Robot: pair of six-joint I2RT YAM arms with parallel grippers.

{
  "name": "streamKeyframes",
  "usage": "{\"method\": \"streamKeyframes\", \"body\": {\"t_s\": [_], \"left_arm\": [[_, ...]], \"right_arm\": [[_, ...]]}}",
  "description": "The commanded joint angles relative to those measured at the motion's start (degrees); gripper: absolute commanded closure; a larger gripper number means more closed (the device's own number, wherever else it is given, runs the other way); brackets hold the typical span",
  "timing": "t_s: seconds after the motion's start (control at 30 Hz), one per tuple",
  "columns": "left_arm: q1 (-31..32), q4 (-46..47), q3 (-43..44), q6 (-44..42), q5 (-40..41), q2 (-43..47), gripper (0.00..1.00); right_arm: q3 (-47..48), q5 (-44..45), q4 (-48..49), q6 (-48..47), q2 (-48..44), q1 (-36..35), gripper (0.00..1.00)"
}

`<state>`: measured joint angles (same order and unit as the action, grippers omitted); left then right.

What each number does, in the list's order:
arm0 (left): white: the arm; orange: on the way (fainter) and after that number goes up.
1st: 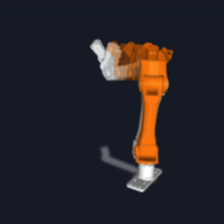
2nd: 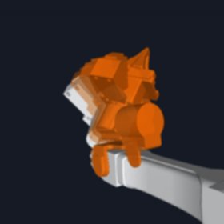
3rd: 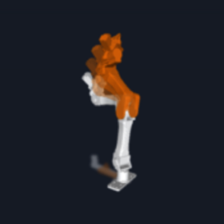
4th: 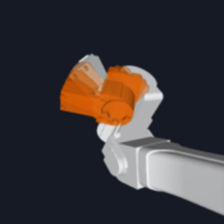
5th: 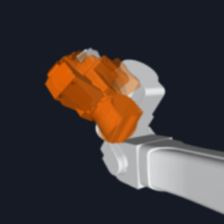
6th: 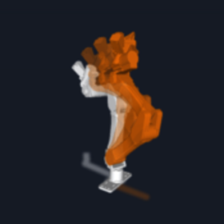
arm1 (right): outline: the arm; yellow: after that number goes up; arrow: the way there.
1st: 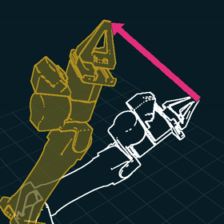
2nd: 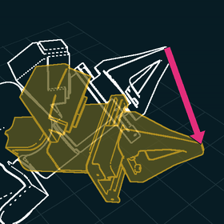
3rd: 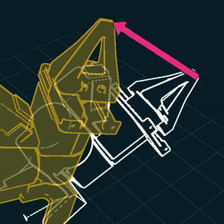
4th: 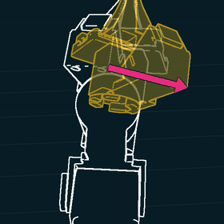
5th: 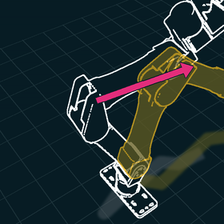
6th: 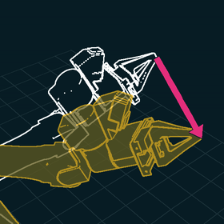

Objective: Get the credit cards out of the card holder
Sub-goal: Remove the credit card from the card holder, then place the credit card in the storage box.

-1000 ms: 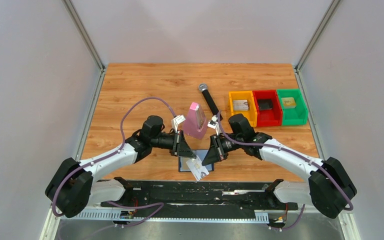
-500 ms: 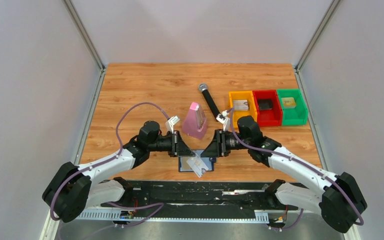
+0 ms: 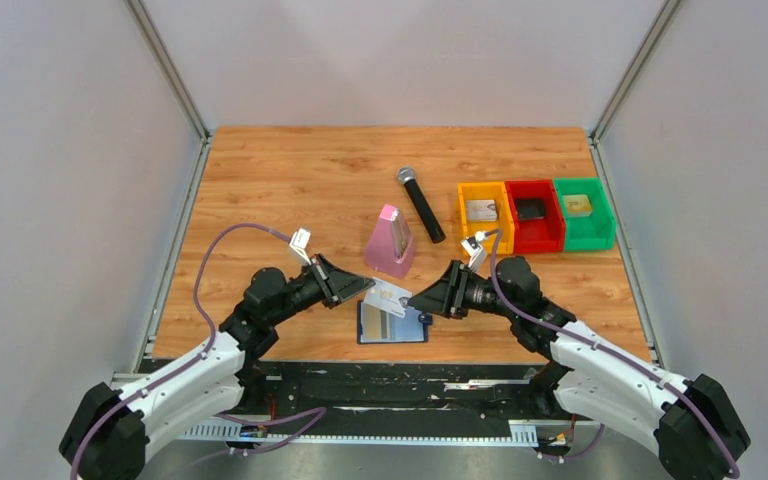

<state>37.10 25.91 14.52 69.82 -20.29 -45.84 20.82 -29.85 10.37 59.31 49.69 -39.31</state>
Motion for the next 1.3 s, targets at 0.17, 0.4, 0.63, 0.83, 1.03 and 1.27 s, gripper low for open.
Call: {"method": "streamKeyframes", "body": {"t_s": [0.17,0.4,0.63,0.83,1.03,1.27], "left_arm": [[0.20,4.73,-2.02,5.16,7.17,3.41,1.00],[0.18,5.23,-3.54,6.59,8.83,5.04,1.00],[0.19,3.75,-4.93,7.54,10.05,7.90,0.99],[0.17,-1.04,-4.44,5.82,10.30,10.46,0.53],[0.19,-10.00,-1.04,0.15,8.99,11.87,0.19],[0.23,-21.64,5.48,-8.40,7.07,11.37,0.00]], "right_arm": [[0.08,-0.58,13.25,5.98,6.16,-2.03,0.62],[-0.84,-0.32,19.57,7.83,9.46,-4.20,0.74],[-1.85,1.42,21.30,6.92,9.25,-4.45,1.00],[0.57,2.77,11.75,1.62,5.22,-2.27,1.00],[3.04,0.24,0.96,-5.03,-0.90,4.18,1.00],[11.08,-7.54,-17.57,-17.33,-2.37,20.02,1.00]]}}
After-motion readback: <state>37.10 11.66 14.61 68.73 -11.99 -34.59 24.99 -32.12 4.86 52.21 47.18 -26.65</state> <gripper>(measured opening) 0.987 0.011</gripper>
